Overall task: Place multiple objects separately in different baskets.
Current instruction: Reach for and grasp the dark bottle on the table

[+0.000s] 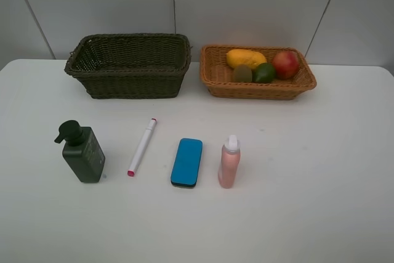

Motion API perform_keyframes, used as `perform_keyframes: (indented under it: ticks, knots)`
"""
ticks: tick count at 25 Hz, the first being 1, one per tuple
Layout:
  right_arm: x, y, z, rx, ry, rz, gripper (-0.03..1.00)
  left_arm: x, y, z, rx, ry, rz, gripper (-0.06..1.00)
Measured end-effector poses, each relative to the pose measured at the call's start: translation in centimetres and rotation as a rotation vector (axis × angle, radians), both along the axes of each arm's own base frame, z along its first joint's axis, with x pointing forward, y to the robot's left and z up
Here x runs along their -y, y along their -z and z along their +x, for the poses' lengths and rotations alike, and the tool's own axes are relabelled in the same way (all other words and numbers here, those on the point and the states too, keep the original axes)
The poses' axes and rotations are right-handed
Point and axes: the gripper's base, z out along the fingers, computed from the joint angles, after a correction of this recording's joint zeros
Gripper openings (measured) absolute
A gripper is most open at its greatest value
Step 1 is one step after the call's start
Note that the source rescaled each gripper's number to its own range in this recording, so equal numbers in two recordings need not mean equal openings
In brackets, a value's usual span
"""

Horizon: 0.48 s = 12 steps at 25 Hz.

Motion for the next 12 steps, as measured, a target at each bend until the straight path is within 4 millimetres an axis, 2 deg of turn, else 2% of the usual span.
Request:
perform_keyframes:
  ticks: [12]
  knots:
    - [0.01,0.0,0.0,0.0,0.001,0.0,1.0,0.0,0.0,0.0,0.0,0.0,0.0,1.0]
